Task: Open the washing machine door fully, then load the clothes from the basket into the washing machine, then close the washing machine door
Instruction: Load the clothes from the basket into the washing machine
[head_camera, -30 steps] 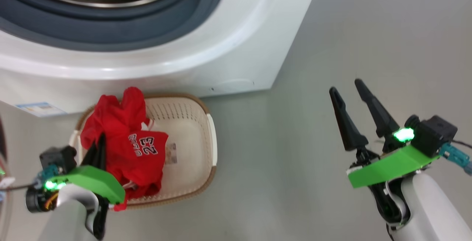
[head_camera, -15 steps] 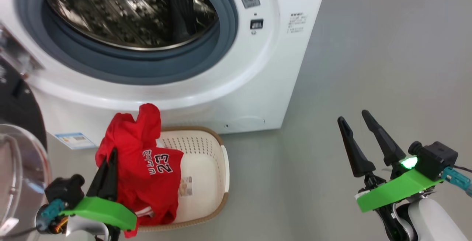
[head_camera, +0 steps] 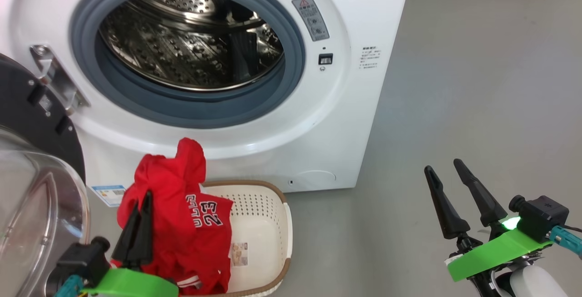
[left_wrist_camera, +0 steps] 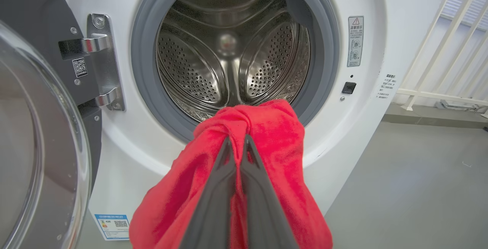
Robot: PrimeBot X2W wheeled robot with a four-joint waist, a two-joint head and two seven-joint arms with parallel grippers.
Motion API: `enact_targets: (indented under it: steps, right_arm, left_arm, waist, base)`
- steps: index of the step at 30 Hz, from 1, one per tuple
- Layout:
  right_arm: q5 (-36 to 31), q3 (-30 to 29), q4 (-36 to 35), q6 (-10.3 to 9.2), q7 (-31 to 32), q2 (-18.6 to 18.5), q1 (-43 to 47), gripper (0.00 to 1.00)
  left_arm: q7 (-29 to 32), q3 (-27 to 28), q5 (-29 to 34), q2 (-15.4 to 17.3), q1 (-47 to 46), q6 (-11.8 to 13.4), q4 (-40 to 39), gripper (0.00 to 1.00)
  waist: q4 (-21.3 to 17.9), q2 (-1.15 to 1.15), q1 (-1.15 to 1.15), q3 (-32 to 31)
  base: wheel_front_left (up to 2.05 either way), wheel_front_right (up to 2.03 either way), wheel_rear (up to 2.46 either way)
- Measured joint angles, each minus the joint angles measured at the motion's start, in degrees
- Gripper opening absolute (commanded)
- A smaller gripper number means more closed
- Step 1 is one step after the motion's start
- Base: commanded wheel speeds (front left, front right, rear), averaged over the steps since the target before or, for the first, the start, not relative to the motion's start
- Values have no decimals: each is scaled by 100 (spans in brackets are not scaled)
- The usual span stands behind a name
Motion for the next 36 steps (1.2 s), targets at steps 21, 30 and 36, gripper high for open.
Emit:
enact_targets:
  steps: [21, 30, 36]
  right_arm:
    - [0, -33, -11, 0, 0, -109, 154, 100]
    - [0, -32, -9, 0, 0, -110, 157, 100]
    - [0, -31, -10, 0, 0, -111, 157, 100]
  left_arm:
    - [204, -62, -22, 5, 480, 244, -599, 0]
    - [240, -87, -64, 16, 480, 249, -600, 0]
    - [240, -105, -73, 24, 478, 252, -600, 0]
  waist:
    - [62, 0, 0, -257]
    - [48, 0, 0, -260]
    - [55, 0, 0, -211]
  base:
    - [0, 0, 0]
    - [0, 0, 0]
    - [0, 0, 0]
